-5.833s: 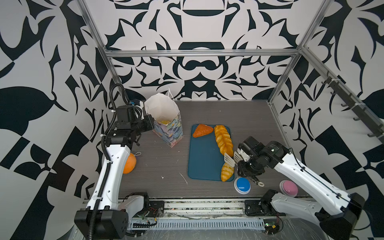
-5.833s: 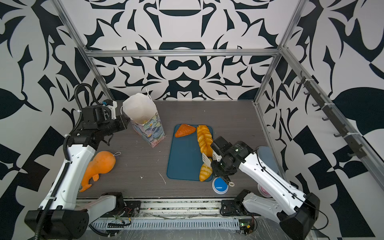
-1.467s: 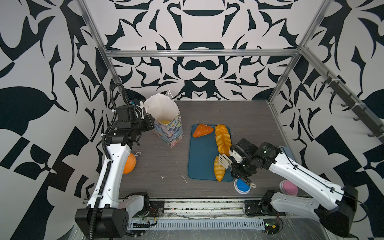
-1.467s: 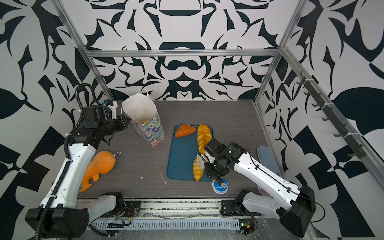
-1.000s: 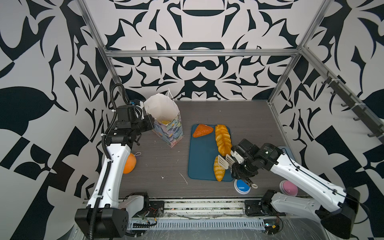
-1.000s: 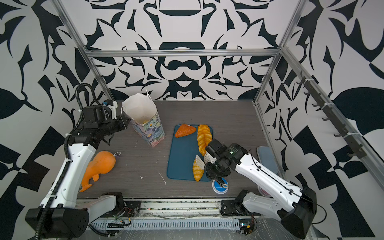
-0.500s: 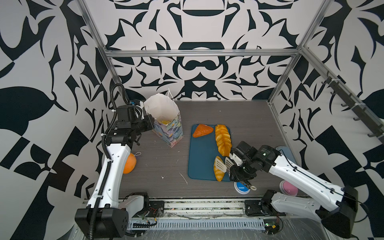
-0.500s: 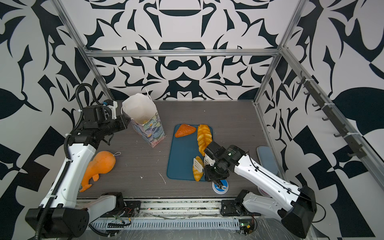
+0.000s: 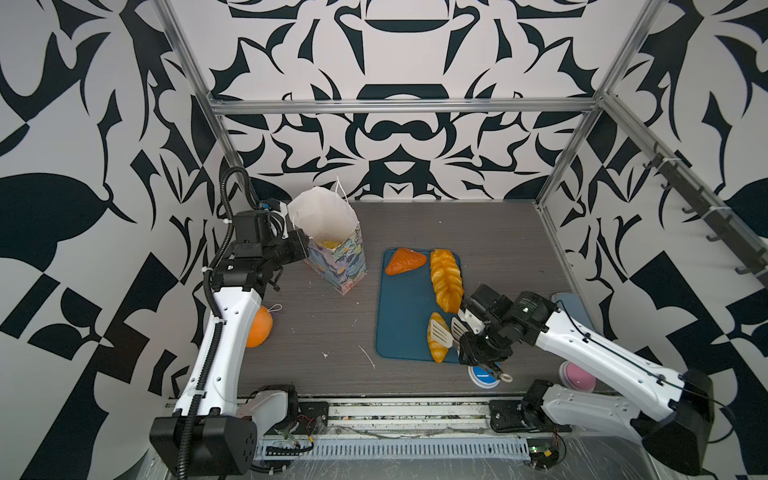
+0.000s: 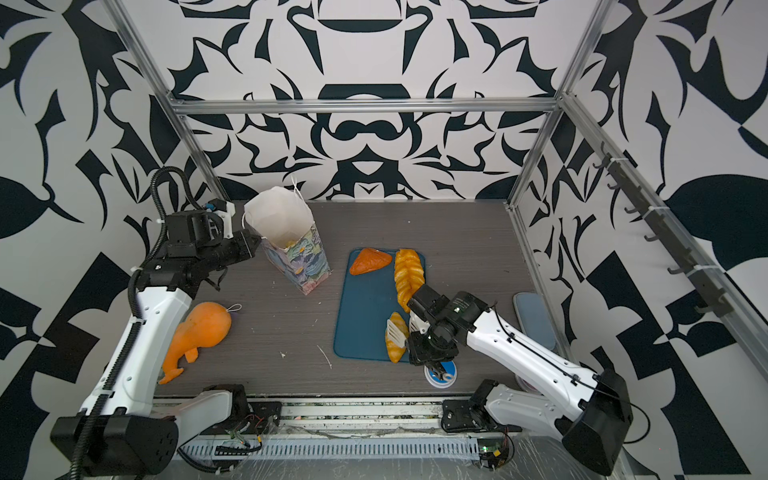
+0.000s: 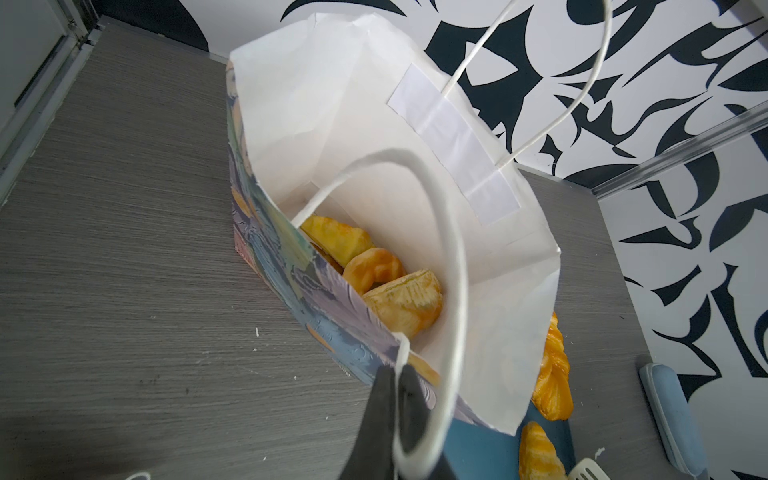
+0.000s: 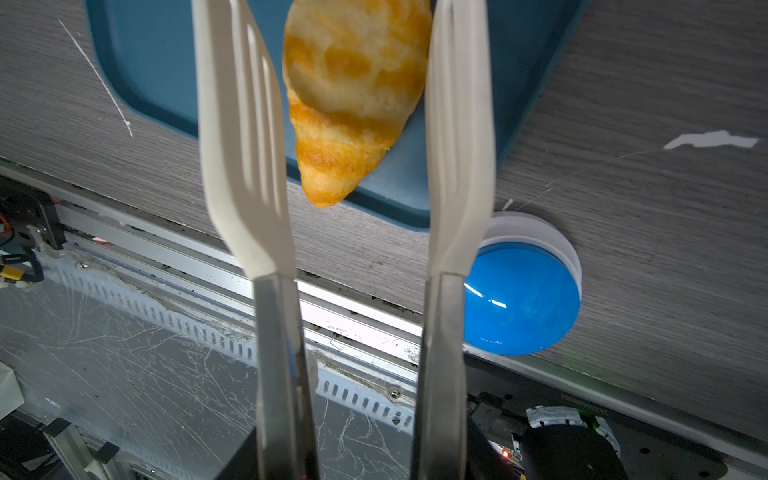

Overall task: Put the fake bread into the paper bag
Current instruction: 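Lift the pinched croissant off the tray with the right gripper's tongs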

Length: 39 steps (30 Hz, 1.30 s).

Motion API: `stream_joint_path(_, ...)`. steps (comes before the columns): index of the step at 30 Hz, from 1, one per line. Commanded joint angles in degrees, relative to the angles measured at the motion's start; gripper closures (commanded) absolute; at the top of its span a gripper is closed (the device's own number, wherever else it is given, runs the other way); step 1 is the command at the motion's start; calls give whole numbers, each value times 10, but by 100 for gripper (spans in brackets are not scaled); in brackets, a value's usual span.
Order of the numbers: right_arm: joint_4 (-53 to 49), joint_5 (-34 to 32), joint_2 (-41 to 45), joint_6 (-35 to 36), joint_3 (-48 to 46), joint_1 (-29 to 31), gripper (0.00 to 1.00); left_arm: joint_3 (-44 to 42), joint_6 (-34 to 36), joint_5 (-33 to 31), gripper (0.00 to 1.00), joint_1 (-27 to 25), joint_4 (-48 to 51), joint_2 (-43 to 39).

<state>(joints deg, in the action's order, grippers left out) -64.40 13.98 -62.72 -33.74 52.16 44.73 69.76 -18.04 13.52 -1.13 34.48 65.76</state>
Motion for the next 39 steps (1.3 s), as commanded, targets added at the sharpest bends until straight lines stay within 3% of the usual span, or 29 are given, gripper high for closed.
stream_joint_path(1, 8, 7, 0, -8, 2, 3, 47, -1, -3, 5, 100, 2, 1, 2)
stream_joint_path(39, 45, 8, -90, 29, 28, 4, 47, -2, -3, 6, 100, 3, 2, 2)
